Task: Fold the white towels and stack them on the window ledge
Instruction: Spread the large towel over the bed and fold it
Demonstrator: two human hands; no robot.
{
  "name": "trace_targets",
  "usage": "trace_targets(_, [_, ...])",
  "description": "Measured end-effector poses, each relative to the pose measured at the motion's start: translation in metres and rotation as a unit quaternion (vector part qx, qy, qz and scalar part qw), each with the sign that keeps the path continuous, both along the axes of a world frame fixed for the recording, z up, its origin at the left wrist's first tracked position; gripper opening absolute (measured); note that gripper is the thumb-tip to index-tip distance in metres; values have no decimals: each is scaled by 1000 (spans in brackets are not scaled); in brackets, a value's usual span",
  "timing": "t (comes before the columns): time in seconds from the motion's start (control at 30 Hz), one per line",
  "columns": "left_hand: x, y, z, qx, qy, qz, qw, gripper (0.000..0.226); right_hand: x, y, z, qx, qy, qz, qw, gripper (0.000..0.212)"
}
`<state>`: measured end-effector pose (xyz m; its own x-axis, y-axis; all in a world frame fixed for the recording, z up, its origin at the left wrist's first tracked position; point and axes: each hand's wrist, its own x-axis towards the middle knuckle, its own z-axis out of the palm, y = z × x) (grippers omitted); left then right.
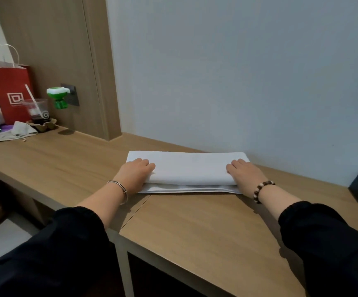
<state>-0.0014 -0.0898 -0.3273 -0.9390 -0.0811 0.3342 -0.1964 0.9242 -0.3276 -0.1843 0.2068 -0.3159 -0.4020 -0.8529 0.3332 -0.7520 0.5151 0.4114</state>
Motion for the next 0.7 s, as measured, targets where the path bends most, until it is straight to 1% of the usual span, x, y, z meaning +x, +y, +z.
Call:
trace_targets(0.03, [2,1,0,8,-27,11,1000,28,0,1,2,23,-3,-17,1000,23])
trace_targets(0.07, [5,1,-1,21,-31,12,999,28,2,0,4,21,-2,-12,1000,24])
trace_targets(0.13, [12,1,-4,34,-12,3,999,25,12,1,2,9,21,3,1000,24])
trace_targets(0.2, [17,-1,-7,32,19,-24,999,24,12,3,-9,-20,36,-3,999,29])
trace_targets(0.3, [27,3,-4,0,49,-62,997,40,20,4,-14,-35,31,-31,998,27])
trace_targets(0.37, [33,6,-5,-2,68,-85,994,44,22,5,-16,-61,31,-38,997,27])
trace_targets(0.47, [40,10,-7,-4,42,-107,993,42,19,4,-21,-70,5,-51,996,28])
trace_targets(0.53, [44,7,-10,0,46,-124,991,31,20,4,-20,-69,-38,-72,994,24])
trace_targets(0.6, [48,1,-14,5,62,-148,987,19,18,2,-18,-43,-55,-95,993,29])
trace_targets(0.7, [54,0,-17,18,68,-160,985,29,19,-2,-6,23,-105,-129,986,37])
